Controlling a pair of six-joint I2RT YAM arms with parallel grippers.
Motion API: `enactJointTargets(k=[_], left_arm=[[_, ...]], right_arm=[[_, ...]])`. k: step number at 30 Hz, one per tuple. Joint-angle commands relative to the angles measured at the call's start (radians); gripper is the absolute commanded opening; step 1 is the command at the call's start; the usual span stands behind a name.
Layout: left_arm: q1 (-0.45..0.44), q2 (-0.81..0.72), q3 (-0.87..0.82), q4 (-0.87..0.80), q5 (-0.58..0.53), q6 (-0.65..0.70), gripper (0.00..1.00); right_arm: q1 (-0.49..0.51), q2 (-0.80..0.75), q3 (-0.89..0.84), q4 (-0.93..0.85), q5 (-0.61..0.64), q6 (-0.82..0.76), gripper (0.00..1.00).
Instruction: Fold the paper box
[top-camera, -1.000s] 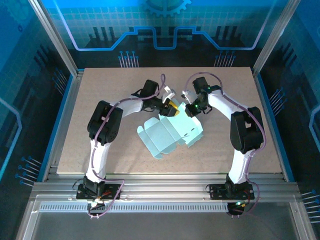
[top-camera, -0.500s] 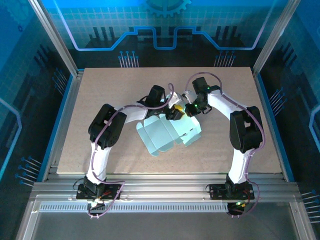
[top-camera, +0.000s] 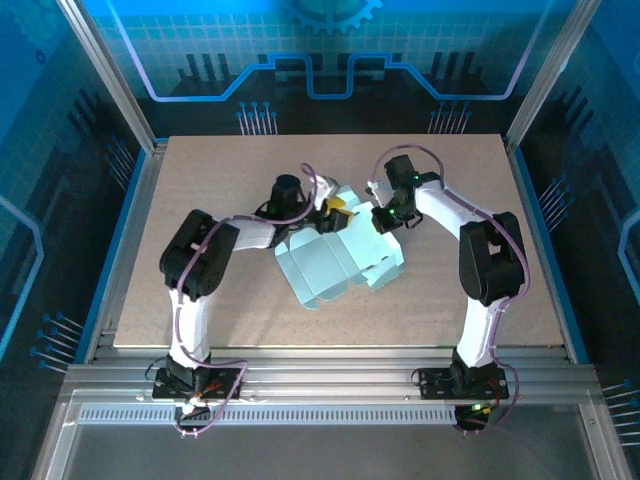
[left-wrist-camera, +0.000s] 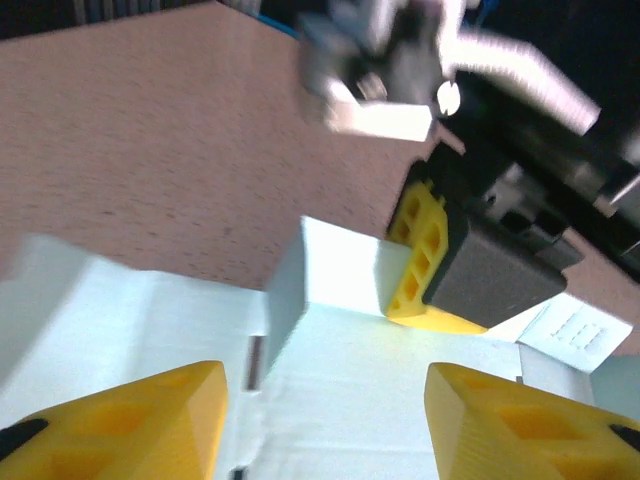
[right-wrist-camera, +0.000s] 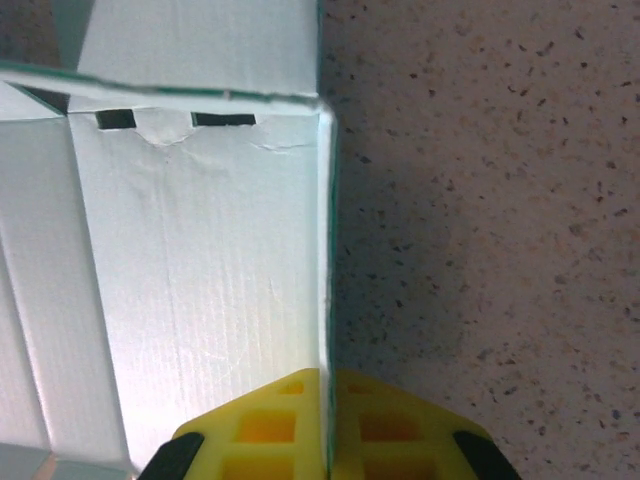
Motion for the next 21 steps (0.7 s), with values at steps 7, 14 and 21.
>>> enactJointTargets(k=[7, 14, 21], left_arm=[[0.134, -0.223, -0.196, 0.069, -0.065, -0.073, 0.71], [0.167, -0.184, -0.176, 0.009, -0.088, -0.134, 0.73], [0.166, -0.152, -0.142, -0.081, -0.077, -0.075, 0.73]], right_arm=[[0.024, -0.063, -0.046, 0.056, 0.206, -0.089, 0.00], [0.088, -0.050, -0.075, 0.123, 0.433, -0.168, 0.00], [0.142, -0.010, -0.101, 0.213, 0.695, -0.219, 0.00]])
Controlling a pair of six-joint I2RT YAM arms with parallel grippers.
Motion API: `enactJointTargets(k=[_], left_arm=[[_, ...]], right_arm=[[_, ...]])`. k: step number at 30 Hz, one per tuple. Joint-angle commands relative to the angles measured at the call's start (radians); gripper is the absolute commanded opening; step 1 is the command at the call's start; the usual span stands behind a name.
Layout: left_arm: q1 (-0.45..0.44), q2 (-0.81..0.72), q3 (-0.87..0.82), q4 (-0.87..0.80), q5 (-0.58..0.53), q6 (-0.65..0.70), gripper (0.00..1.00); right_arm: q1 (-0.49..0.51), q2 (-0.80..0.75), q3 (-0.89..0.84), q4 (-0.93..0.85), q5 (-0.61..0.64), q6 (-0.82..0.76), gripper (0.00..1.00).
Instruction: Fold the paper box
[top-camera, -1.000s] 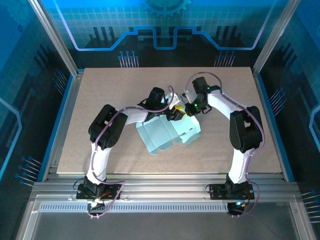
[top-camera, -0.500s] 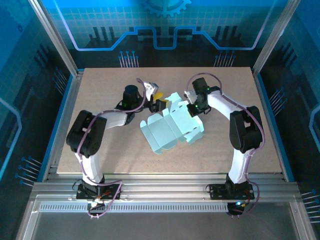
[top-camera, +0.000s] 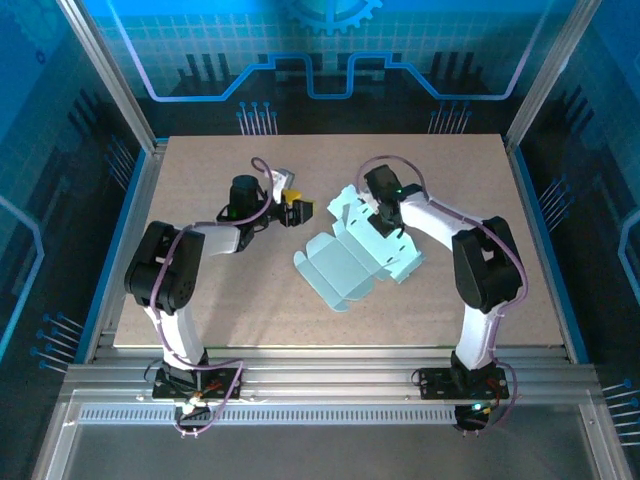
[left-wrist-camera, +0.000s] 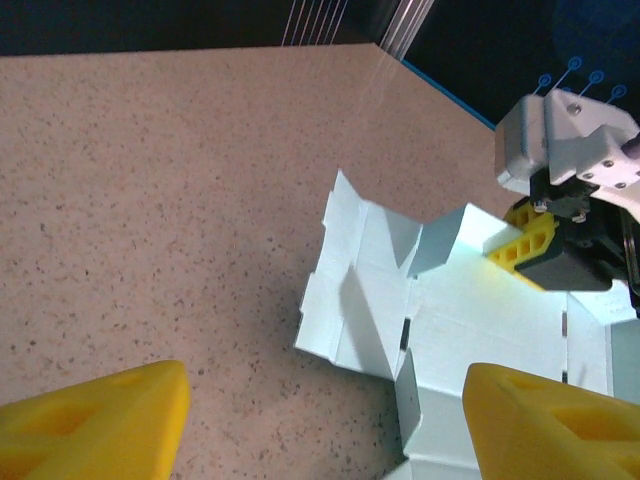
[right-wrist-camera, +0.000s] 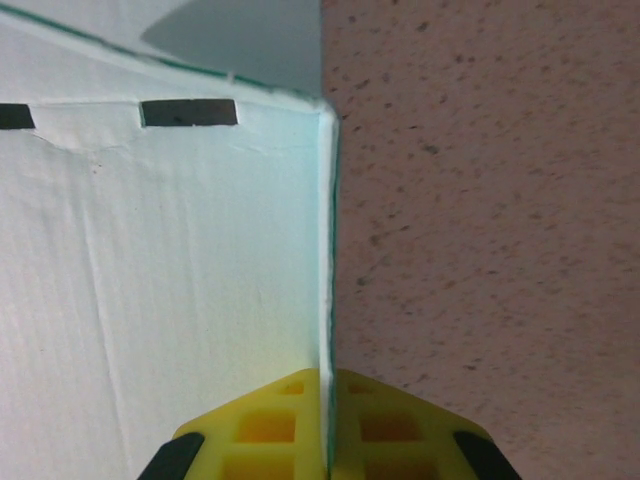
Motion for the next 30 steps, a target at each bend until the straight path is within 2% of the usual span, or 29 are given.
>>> enactJointTargets(k=[1, 10, 14, 23, 30], left_arm=[[-0.004, 0.028, 0.060, -0.091, 0.008, 0.044, 0.73], [-0.054, 0.117, 0.206, -0.242, 0.028, 0.092, 0.72], [-0.056, 0.129, 0.214, -0.205, 0.050, 0.060, 0.72], [-0.060, 0.189, 0.282, -0.229, 0.097, 0.056, 0.72], [-0.079, 0.244, 0.412, -0.356, 0.084, 0.113, 0.69]], right_arm=[[0.019, 0.024, -0.022, 0.074, 0.177, -0.044, 0.00], [0.074, -0.045, -0.134, 0.329, 0.377, -0.181, 0.00], [0.081, -0.066, -0.171, 0.429, 0.457, -0.278, 0.00], [0.108, -0.111, -0.197, 0.449, 0.443, -0.336, 0.00], [0.124, -0.142, -0.226, 0.439, 0.406, -0.340, 0.00]])
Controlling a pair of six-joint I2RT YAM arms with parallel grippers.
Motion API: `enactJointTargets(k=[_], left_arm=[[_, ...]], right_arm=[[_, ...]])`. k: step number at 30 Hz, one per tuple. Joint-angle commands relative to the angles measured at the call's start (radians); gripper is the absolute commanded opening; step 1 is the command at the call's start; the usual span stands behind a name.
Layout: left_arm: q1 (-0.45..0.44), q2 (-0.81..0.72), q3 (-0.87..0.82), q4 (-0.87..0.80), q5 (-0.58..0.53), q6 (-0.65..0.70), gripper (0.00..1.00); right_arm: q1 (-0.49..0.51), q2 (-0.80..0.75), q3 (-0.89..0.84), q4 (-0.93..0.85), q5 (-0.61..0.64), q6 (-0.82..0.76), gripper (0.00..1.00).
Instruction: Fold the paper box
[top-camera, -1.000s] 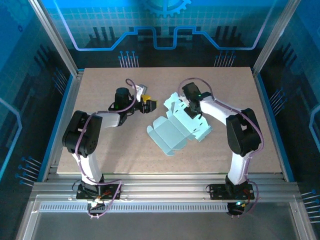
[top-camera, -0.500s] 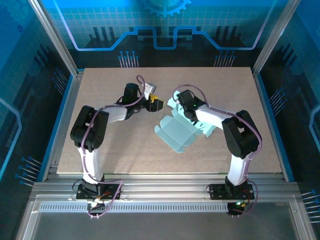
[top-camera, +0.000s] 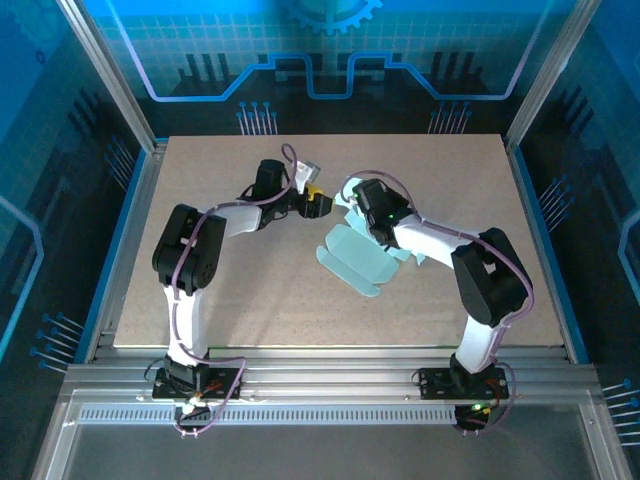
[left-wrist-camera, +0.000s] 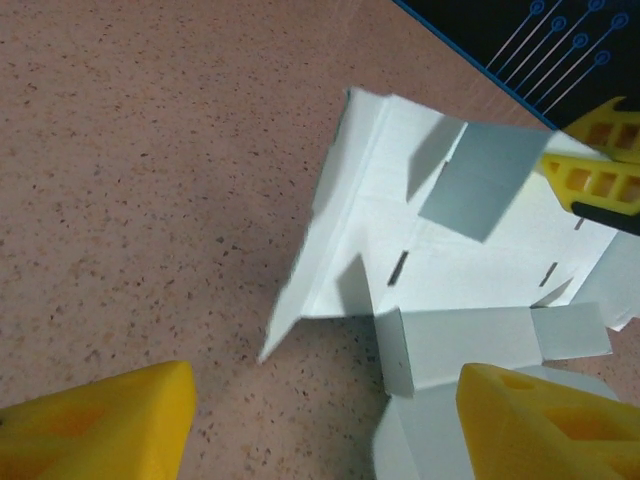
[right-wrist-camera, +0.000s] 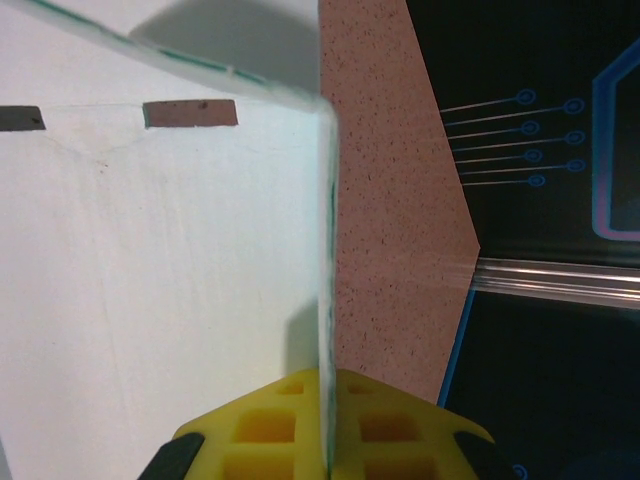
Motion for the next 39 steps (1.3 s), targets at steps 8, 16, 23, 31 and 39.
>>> enactJointTargets(k=[8, 16, 23, 31, 39], left_arm=[[-0.018, 0.043, 0.143, -0.230, 0.079, 0.119, 0.68], [-0.032, 0.059, 0.178, -0.291, 0.140, 0.159, 0.59], [-0.034, 0.100, 0.254, -0.384, 0.238, 0.204, 0.45], [-0.034, 0.115, 0.284, -0.439, 0.325, 0.254, 0.30], [-0.031, 0.118, 0.299, -0.514, 0.339, 0.321, 0.17]], right_arm=[[0.024, -0.094, -0.055, -0.014, -0.121, -0.033, 0.00], [0.060, -0.108, -0.100, 0.042, -0.160, -0.127, 0.00], [0.065, -0.131, -0.108, 0.042, -0.201, -0.131, 0.00], [0.063, -0.114, -0.086, 0.020, -0.212, -0.126, 0.00], [0.052, -0.123, -0.072, -0.002, -0.243, -0.101, 0.00]])
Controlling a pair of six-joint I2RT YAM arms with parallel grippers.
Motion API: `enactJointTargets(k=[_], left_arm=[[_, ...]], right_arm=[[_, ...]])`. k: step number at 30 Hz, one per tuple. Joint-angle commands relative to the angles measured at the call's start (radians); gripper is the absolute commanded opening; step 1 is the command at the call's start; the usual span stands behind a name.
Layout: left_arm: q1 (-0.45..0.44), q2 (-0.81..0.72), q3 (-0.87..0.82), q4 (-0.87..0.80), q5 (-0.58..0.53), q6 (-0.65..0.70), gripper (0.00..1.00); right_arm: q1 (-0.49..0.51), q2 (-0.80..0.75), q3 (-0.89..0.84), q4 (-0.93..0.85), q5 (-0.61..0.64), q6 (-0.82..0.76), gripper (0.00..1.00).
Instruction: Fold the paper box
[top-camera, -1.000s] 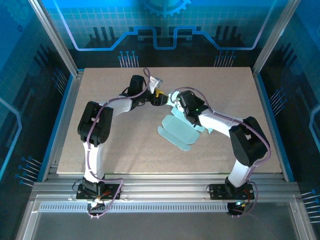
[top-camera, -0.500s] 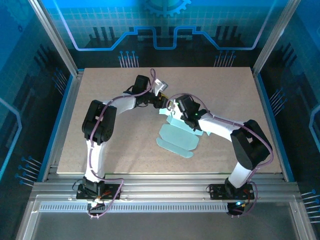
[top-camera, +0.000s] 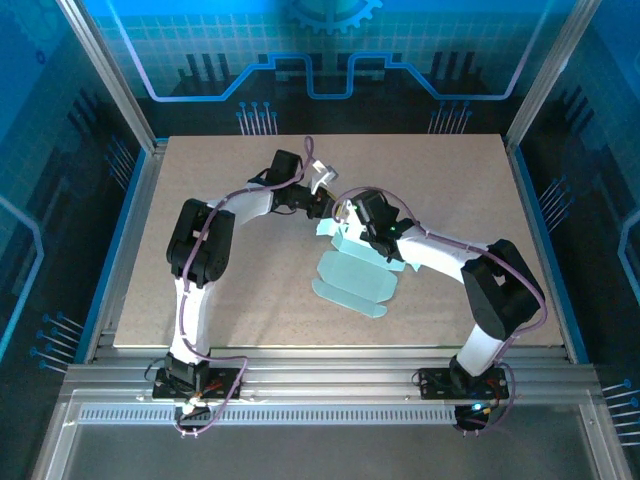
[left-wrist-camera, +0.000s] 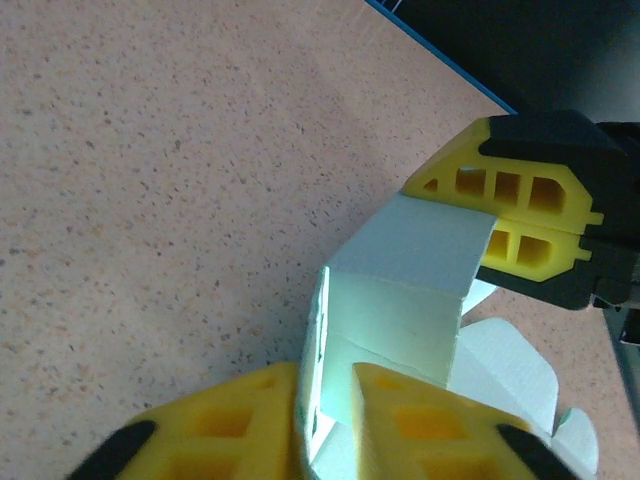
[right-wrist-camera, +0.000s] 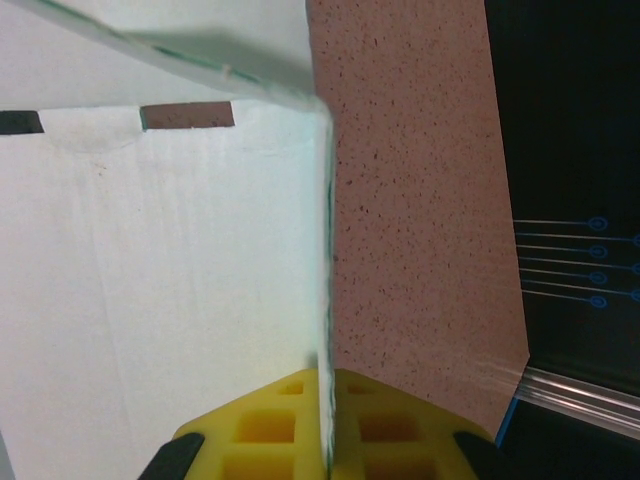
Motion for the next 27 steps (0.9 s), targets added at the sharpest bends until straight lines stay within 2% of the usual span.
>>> enactJointTargets(k=[1, 3, 9, 14, 19, 22, 23, 25, 27], left_arm=[[-0.001, 0.013, 0.028, -0.057, 0.050, 0.049, 0.15], [-0.002, 0.011, 0.030, -0.056, 0.050, 0.046, 0.09], [-0.002, 0.001, 0.025, -0.057, 0.040, 0.061, 0.03], [-0.004, -0.021, -0.017, -0.010, 0.006, 0.089, 0.00], [-0.004, -0.077, -0.125, 0.149, -0.072, 0.084, 0.00], [-0.004, -0.102, -0.183, 0.235, -0.106, 0.087, 0.00], [-0.004, -0.108, -0.197, 0.258, -0.119, 0.089, 0.00], [-0.004, -0.113, -0.214, 0.286, -0.137, 0.090, 0.00], [-0.003, -0.117, -0.226, 0.307, -0.142, 0.096, 0.00]], right_arm=[[-0.001, -0.025, 0.025, -0.013, -0.023, 0.023, 0.00], [-0.001, -0.021, 0.030, -0.023, -0.024, 0.026, 0.00], [-0.001, -0.019, 0.043, -0.052, -0.032, 0.041, 0.04], [-0.010, -0.038, 0.059, -0.126, -0.125, 0.091, 0.23], [-0.025, -0.075, 0.077, -0.192, -0.245, 0.144, 0.36], [-0.038, -0.102, 0.088, -0.227, -0.331, 0.173, 0.50], [-0.043, -0.111, 0.093, -0.240, -0.364, 0.183, 0.51], [-0.060, -0.130, 0.102, -0.266, -0.451, 0.209, 0.63], [-0.077, -0.155, 0.108, -0.277, -0.543, 0.247, 0.65]])
